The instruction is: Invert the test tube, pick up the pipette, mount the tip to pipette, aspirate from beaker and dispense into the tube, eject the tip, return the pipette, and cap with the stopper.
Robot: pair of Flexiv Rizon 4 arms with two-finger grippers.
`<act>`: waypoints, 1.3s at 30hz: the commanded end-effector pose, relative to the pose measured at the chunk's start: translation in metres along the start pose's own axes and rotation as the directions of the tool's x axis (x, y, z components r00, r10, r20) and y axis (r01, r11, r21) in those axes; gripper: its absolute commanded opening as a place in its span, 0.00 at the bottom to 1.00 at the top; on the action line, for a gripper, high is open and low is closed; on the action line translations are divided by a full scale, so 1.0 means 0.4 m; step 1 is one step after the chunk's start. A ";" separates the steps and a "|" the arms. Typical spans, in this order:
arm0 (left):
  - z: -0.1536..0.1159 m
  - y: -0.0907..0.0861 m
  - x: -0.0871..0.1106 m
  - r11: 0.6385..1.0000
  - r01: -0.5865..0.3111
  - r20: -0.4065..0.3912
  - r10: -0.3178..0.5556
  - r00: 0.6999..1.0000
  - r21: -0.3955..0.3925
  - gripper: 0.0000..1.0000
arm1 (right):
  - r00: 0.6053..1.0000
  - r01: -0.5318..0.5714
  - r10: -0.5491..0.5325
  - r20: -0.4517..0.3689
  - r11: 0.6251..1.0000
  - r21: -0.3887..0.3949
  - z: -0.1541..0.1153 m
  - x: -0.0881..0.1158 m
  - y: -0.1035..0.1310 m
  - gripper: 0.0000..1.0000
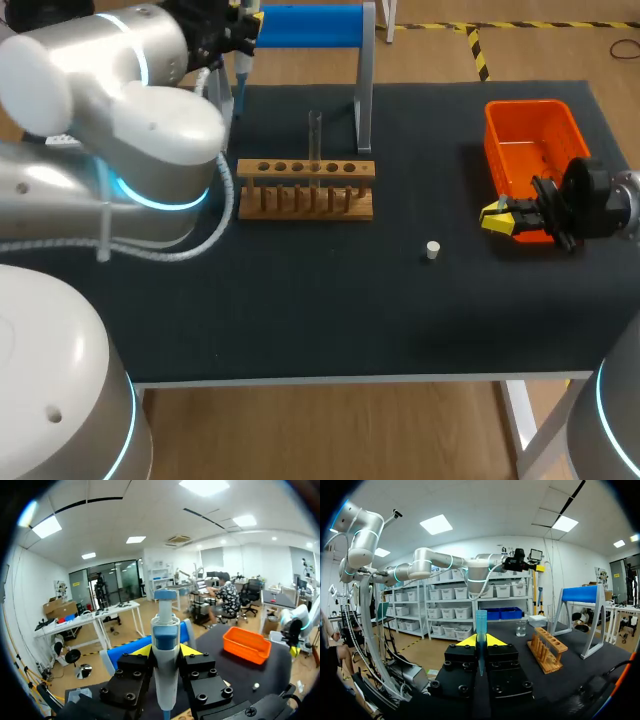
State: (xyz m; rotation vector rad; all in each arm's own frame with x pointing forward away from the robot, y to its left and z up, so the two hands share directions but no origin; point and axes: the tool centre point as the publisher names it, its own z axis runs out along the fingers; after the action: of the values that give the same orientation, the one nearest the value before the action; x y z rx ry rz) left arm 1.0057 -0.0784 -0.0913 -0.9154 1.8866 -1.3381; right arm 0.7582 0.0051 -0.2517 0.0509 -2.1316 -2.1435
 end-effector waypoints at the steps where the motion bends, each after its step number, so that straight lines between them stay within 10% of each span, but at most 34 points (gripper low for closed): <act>1: -0.130 0.001 -0.010 1.000 -0.001 -0.204 0.000 0.979 -0.003 0.00 | 1.000 0.000 0.000 0.000 1.000 0.000 -0.002 0.002 0.000 0.00; 15: -0.130 0.001 -0.010 1.000 -0.001 -0.204 0.000 0.979 -0.003 0.00 | 1.000 0.000 0.000 0.000 1.000 0.000 -0.002 0.002 0.000 0.00; 27: -0.274 -0.068 0.207 0.984 0.011 -0.394 0.060 0.917 0.176 0.00 | 1.000 0.000 0.000 0.000 1.000 0.000 -0.002 0.002 0.000 0.00; 39: -0.314 -0.143 0.421 0.977 -0.019 -0.618 0.149 0.772 0.212 0.00 | 1.000 0.000 0.000 0.000 1.000 0.000 -0.002 0.002 0.000 0.00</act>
State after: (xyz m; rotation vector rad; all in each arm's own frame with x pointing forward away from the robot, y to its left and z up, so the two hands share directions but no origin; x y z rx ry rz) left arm 0.8209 -0.1658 -0.0239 -0.3335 2.1503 -1.8489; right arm 0.7582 0.0052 -0.2517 0.0512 -2.1314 -2.1435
